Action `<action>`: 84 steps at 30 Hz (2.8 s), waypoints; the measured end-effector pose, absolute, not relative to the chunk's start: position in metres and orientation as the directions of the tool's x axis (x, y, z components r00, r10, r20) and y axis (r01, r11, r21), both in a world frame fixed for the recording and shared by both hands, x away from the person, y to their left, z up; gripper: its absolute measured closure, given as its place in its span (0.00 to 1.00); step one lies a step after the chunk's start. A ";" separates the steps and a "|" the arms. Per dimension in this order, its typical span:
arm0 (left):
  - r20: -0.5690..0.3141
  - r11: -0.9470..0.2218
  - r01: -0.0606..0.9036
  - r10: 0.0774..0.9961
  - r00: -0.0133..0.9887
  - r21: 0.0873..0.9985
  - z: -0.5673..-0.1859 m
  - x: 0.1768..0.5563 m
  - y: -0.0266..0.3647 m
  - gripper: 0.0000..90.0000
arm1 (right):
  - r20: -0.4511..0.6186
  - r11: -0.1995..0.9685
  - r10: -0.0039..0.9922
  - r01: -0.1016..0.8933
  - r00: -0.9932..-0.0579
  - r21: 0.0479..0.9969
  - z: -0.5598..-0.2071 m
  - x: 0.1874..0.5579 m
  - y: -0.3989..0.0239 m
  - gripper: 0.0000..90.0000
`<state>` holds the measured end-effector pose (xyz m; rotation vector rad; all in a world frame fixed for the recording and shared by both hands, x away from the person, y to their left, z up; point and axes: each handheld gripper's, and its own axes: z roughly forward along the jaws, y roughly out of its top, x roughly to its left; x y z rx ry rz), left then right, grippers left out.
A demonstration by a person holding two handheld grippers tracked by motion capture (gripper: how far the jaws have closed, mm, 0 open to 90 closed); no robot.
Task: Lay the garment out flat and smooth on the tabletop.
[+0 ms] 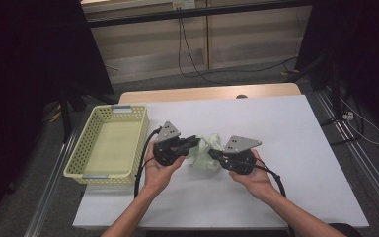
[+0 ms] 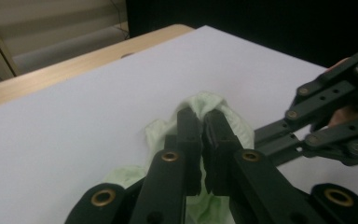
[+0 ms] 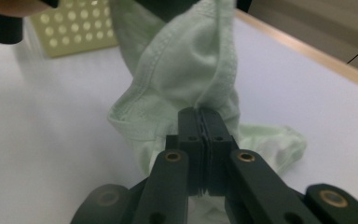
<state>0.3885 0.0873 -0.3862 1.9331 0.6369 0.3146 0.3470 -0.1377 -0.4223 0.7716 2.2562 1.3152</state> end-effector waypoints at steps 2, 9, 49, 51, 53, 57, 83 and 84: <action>-0.060 -0.344 0.296 0.556 0.829 0.891 -0.391 0.389 0.083 0.96 | -0.073 0.409 0.643 0.261 -0.762 0.875 -0.426 0.344 -0.139 0.99; -0.042 -0.397 0.277 0.507 0.861 0.875 -0.403 0.387 0.063 0.96 | -0.098 0.463 0.632 0.273 -0.769 0.844 -0.435 0.330 -0.145 0.99; -0.048 -0.461 0.292 0.471 0.881 0.838 -0.441 0.384 0.041 0.76 | -0.059 0.397 0.689 0.308 -0.722 0.864 -0.429 0.318 -0.178 0.47; -0.045 -0.455 0.293 0.481 0.876 0.841 -0.440 0.383 0.043 0.68 | -0.056 0.390 0.695 0.310 -0.717 0.867 -0.428 0.321 -0.180 0.51; -0.048 -0.450 0.299 0.488 0.872 0.842 -0.439 0.383 0.047 0.63 | -0.045 0.371 0.703 0.313 -0.710 0.874 -0.426 0.322 -0.181 0.54; -0.050 -0.440 0.311 0.510 0.859 0.843 -0.436 0.379 0.055 0.52 | -0.029 0.344 0.712 0.312 -0.702 0.885 -0.422 0.326 -0.184 0.59; -0.128 -0.445 0.342 0.443 0.887 0.828 -0.443 0.333 0.090 0.44 | -0.023 0.415 0.673 0.352 -0.739 0.839 -0.422 0.367 -0.145 0.72; -0.123 -0.464 0.341 0.438 0.890 0.818 -0.446 0.331 0.086 0.44 | -0.015 0.411 0.676 0.360 -0.737 0.838 -0.423 0.367 -0.146 0.72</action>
